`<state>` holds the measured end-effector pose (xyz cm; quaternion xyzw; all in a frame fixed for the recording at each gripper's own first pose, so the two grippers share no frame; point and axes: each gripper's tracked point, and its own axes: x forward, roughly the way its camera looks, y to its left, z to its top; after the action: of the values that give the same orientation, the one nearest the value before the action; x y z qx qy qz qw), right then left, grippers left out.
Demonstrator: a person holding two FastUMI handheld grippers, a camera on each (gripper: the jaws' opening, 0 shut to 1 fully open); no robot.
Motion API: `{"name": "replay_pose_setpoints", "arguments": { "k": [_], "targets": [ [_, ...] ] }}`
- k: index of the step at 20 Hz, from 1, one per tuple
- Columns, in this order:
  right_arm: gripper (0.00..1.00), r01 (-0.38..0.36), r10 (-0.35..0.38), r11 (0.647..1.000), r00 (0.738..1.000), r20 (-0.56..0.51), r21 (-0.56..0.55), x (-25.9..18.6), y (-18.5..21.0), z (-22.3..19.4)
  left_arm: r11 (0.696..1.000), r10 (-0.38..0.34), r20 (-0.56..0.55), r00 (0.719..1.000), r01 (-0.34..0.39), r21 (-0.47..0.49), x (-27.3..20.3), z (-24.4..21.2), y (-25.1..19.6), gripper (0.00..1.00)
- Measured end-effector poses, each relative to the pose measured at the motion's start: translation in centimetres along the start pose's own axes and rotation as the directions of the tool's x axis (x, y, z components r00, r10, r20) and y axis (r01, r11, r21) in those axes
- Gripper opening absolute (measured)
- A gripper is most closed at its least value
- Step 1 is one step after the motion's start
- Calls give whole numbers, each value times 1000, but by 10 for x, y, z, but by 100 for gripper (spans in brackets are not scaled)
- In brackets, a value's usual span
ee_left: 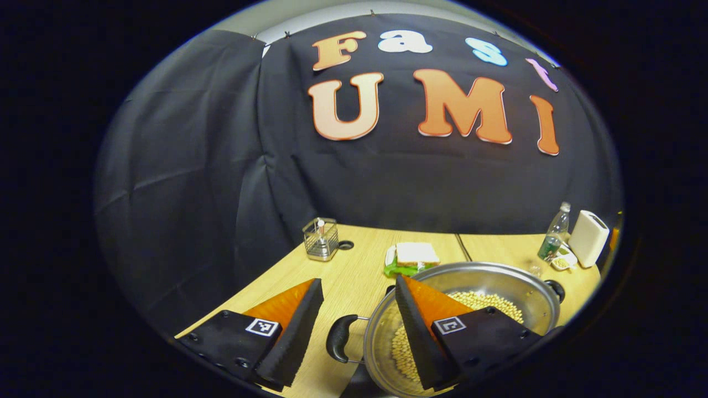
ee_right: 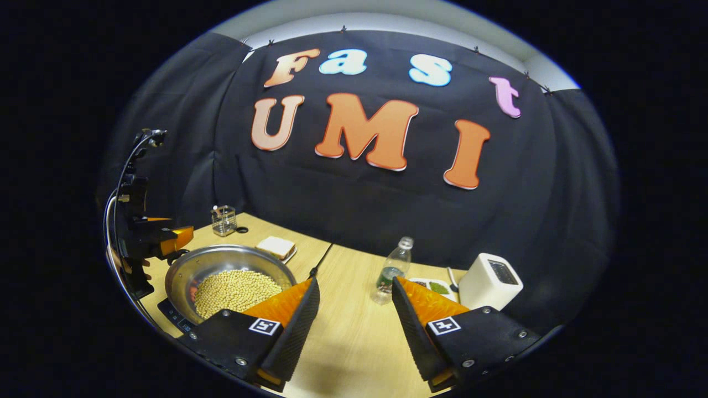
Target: First push the handle of the pot to place it horizontally, then grasp the pot with both hands and set it on the induction cooktop.
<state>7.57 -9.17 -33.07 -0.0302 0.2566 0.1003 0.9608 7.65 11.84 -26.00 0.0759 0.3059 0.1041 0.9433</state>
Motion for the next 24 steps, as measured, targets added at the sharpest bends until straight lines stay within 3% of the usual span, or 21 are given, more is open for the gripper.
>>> {"name": "replay_pose_setpoints", "arguments": {
  "k": [6, 9, 11, 14, 16, 18, 19, 24],
  "targets": [
    [90, 87, -79, 995, 980, 181, -39, -67, -81, 56, 999, -33, 154, 987, 38, -28, -59, 76, -16, 86],
    [91, 113, -99, 993, 966, 240, -43, -94, -110, 79, 993, -82, 224, 971, 99, -66, -89, 124, -33, 92],
    [92, 149, -138, 989, 956, 261, -23, -111, -138, 88, 988, -120, 269, 956, 142, -64, -109, 156, -45, 91],
    [92, 230, -215, 973, 928, 304, -14, -136, -177, 102, 993, -106, 348, 931, 117, -10, -138, 194, -46, 91],
    [93, 254, -234, 967, 912, 336, -17, -155, -192, 111, 992, -114, 419, 901, 127, -4, -161, 221, -56, 88],
    [94, 271, -252, 963, 898, 359, -2, -170, -207, 120, 990, -121, 480, 869, 140, -5, -185, 246, -64, 92],
    [94, 269, -256, 963, 894, 368, 14, -176, -212, 124, 988, -128, 492, 861, 155, -15, -193, 253, -68, 100],
    [95, 261, -254, 964, 868, 427, 43, -206, -233, 146, 960, -193, 499, 845, 268, -83, -238, 276, -88, 98]
  ]
}}
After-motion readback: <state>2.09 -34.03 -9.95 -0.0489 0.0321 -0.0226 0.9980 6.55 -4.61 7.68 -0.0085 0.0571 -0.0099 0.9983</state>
